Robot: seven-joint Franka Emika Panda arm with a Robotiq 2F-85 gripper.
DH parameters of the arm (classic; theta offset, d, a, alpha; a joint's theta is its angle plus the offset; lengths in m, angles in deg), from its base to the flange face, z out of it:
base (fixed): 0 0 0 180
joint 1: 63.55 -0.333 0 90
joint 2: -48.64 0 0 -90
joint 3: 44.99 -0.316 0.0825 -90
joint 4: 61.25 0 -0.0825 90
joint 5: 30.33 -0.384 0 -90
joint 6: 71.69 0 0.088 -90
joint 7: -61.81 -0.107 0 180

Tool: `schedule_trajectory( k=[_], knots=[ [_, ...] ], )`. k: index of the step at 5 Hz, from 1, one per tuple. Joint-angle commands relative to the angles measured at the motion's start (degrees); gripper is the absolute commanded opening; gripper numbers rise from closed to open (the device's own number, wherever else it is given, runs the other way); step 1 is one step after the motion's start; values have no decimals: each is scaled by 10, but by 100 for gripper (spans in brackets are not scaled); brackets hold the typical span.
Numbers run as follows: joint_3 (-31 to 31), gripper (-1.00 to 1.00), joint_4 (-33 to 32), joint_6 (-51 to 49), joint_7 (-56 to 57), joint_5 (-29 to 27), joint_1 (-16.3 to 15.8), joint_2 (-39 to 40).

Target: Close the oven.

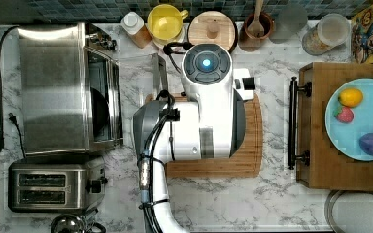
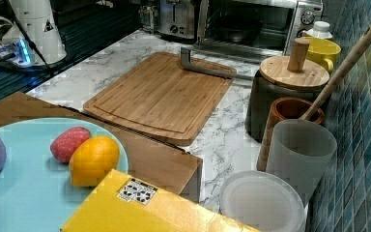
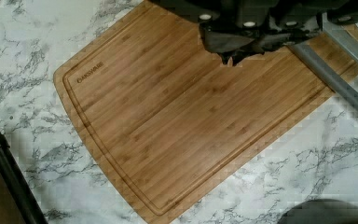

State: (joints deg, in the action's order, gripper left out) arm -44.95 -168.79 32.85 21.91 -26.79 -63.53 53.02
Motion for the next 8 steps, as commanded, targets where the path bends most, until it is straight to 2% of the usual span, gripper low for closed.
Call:
schedule_trajectory(
  k=[1, 3, 4, 5, 6, 8],
  knots=[
    [-1, -100, -11, 20, 66, -18, 4, 5],
    [27, -100, -54, 92, 253, -147, 46, 5],
    [46, -100, -50, 110, 365, -219, 59, 22],
    [53, -100, -5, 62, 486, -290, 67, 82],
    [44, -100, 18, 58, 570, -343, 62, 126],
    [-5, -100, 14, 110, 720, -460, 80, 177]
  ],
)
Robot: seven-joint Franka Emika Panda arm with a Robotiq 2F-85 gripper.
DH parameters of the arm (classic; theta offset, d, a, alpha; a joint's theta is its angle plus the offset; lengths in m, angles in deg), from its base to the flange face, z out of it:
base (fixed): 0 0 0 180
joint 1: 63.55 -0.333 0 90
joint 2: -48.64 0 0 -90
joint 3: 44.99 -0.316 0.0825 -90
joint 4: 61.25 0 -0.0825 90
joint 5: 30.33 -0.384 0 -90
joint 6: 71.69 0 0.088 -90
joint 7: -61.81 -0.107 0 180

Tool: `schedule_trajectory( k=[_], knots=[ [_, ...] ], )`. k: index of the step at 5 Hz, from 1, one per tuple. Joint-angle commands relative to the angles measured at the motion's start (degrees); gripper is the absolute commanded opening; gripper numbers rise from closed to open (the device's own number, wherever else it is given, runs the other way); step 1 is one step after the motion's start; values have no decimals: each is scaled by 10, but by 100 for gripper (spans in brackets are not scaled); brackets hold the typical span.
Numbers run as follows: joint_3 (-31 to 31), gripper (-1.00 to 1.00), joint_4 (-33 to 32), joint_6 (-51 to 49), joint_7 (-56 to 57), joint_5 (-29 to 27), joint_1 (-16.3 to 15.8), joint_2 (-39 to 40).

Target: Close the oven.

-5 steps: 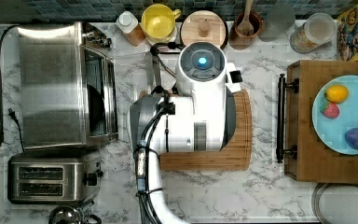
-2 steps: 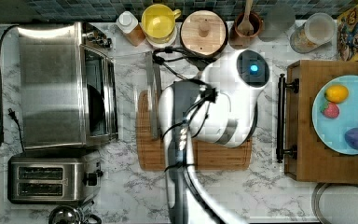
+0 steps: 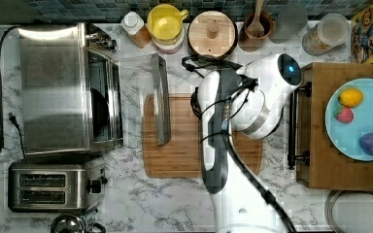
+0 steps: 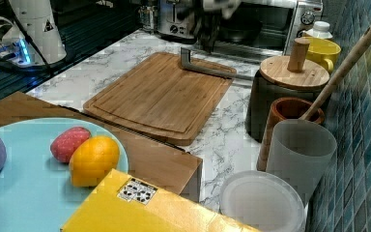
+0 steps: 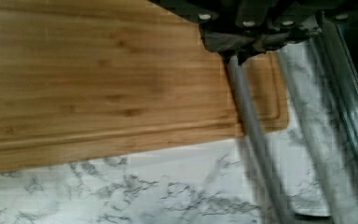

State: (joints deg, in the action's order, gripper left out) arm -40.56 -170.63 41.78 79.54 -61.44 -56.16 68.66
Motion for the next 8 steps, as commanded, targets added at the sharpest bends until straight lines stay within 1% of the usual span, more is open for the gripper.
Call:
schedule_trajectory(
  k=[1, 2, 3, 4, 5, 6, 7, 8],
  knots=[
    [-59, -100, 51, 32, 192, -161, 28, 48],
    [-54, -100, 65, 39, 217, -195, 34, 63],
    [-59, -100, 82, 59, 221, -189, 16, 93],
    [-68, -100, 106, 58, 210, -205, 7, 117],
    [-77, -100, 123, 42, 207, -211, 5, 127],
    [-88, -100, 135, 44, 192, -182, -2, 141],
    [-93, -100, 161, 12, 178, -155, 2, 151],
    [-92, -100, 198, -47, 156, -120, 5, 170]
  ],
)
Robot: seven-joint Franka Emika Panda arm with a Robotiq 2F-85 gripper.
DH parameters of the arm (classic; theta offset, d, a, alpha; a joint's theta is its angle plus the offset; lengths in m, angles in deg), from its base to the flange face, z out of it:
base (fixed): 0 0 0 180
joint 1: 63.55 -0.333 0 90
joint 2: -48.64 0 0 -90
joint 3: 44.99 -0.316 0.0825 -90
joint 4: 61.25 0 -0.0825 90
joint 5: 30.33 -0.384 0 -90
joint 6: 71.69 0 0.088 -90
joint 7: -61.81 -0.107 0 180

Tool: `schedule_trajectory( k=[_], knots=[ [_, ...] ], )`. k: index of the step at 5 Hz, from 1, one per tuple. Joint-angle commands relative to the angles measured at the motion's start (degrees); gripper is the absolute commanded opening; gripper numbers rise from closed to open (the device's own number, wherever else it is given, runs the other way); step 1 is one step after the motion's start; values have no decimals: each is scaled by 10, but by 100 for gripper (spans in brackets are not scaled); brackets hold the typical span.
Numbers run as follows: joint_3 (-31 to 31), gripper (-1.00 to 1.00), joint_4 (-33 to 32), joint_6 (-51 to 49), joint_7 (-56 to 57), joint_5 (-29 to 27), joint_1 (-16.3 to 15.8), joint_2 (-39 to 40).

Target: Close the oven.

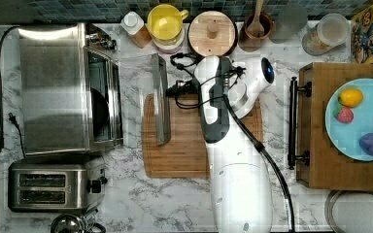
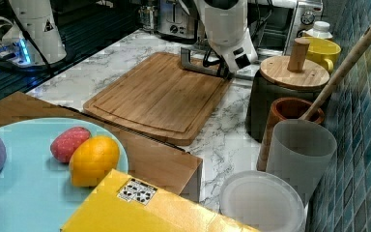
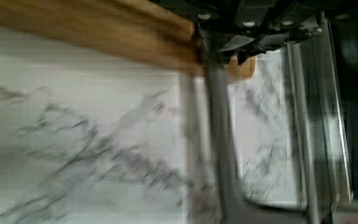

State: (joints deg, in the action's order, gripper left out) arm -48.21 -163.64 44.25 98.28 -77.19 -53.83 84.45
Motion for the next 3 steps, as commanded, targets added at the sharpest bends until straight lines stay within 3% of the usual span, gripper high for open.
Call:
schedule_trajectory(
  k=[1, 3],
  knots=[
    [-17, -100, 113, -64, -31, 35, -18, 4],
    [-29, -100, 135, -119, -47, 16, -11, 33]
  ],
)
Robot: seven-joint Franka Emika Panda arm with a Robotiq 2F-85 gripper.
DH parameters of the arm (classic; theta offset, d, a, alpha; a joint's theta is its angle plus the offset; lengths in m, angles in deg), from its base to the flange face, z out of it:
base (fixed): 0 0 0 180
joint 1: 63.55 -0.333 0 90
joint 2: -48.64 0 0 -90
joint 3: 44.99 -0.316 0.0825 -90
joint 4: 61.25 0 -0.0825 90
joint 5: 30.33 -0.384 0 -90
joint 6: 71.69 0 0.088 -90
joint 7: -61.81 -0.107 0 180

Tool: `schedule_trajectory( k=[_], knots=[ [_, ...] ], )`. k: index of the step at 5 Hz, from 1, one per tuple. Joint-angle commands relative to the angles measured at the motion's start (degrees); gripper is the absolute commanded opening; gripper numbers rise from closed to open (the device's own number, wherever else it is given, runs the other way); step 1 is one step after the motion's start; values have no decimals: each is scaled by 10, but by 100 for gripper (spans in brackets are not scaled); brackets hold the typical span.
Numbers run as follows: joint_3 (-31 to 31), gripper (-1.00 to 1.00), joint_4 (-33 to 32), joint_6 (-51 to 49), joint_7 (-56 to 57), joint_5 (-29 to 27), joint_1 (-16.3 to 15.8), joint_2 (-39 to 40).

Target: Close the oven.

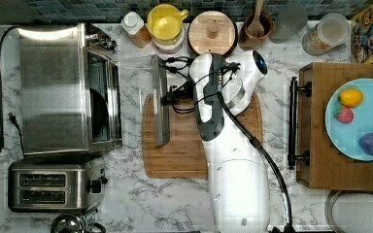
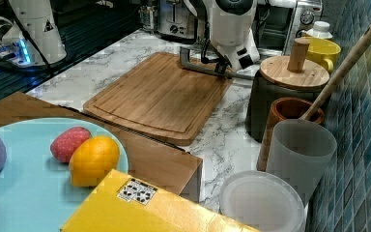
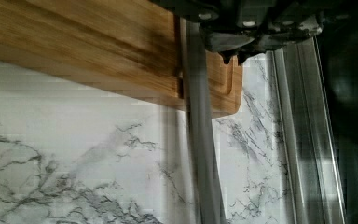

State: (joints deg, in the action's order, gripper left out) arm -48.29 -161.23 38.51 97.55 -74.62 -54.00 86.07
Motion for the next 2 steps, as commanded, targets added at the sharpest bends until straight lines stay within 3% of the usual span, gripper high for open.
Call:
schedule_trajectory(
  k=[1, 2],
  knots=[
    [-32, -100, 105, -79, -51, -27, -12, 11],
    [-40, -100, 86, -76, -50, -43, -12, -12]
  ],
)
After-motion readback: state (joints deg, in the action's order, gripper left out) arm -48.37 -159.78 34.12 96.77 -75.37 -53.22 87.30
